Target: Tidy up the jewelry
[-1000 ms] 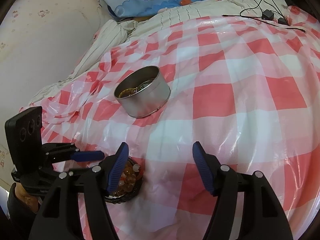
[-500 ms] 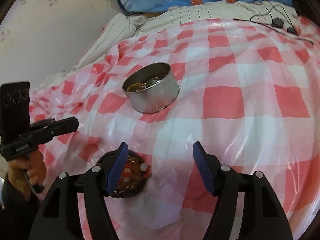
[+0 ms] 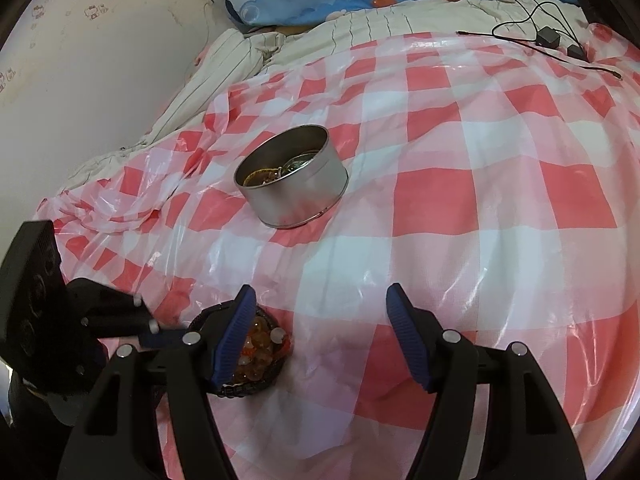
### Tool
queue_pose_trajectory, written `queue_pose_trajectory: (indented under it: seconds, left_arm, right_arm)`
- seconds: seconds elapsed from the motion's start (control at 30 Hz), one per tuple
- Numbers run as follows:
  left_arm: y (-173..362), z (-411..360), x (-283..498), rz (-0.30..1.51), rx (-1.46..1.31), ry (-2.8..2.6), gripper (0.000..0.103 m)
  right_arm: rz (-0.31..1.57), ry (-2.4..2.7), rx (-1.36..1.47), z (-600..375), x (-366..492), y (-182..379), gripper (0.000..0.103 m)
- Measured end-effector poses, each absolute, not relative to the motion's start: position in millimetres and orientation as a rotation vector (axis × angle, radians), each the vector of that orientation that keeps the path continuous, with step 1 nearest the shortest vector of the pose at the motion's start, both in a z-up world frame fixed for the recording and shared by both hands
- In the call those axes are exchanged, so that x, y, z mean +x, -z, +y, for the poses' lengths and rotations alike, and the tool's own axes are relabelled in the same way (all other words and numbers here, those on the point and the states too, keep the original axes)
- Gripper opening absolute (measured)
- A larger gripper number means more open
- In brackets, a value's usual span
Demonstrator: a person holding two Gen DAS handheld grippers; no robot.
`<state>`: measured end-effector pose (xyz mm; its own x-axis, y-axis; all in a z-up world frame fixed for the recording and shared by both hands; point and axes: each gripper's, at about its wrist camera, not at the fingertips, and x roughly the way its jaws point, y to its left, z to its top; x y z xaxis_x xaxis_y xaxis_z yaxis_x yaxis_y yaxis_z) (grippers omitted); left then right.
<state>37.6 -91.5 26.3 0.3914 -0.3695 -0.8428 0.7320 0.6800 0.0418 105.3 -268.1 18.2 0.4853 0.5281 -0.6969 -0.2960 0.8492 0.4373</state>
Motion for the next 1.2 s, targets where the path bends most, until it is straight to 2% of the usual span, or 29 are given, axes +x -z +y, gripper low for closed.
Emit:
queue_pose_trajectory:
  seconds: [0.1, 0.27, 0.4, 0.73, 0.8, 1.0, 1.13, 1.2]
  left_arm:
    - [-41, -79, 41, 0.899, 0.352, 0.750, 0.006]
    - [-73, -34, 56, 0.817, 0.042, 0.765, 0.006]
    - [-79, -5, 69, 0.805, -0.125, 0.699, 0.006]
    - [-70, 10, 85, 0.838, -0.184, 0.601, 0.007]
    - [-69, 10, 84, 0.836, -0.183, 0.602, 0.007]
    - [-70, 10, 84, 0.838, -0.183, 0.603, 0.007]
    - [-70, 11, 84, 0.837, -0.189, 0.598, 0.007]
    - [-70, 11, 83, 0.835, -0.192, 0.595, 0.007]
  right_arm:
    - [0.937, -0.505, 0.278, -269, 105, -18, 0.067]
    - [0.938, -0.513, 0.275, -268, 105, -18, 0.067]
    - [0.938, -0.540, 0.270, -265, 104, -18, 0.067]
    - [0.916, -0.838, 0.020, -198, 70, -24, 0.067]
    - [0.908, -0.884, 0.017, -194, 65, -26, 0.062]
    - [0.905, -0.923, -0.003, -185, 59, -25, 0.061]
    - [0.924, -0.944, 0.023, -170, 65, -16, 0.054]
    - [0.919, -0.926, 0.000, -163, 64, -13, 0.039]
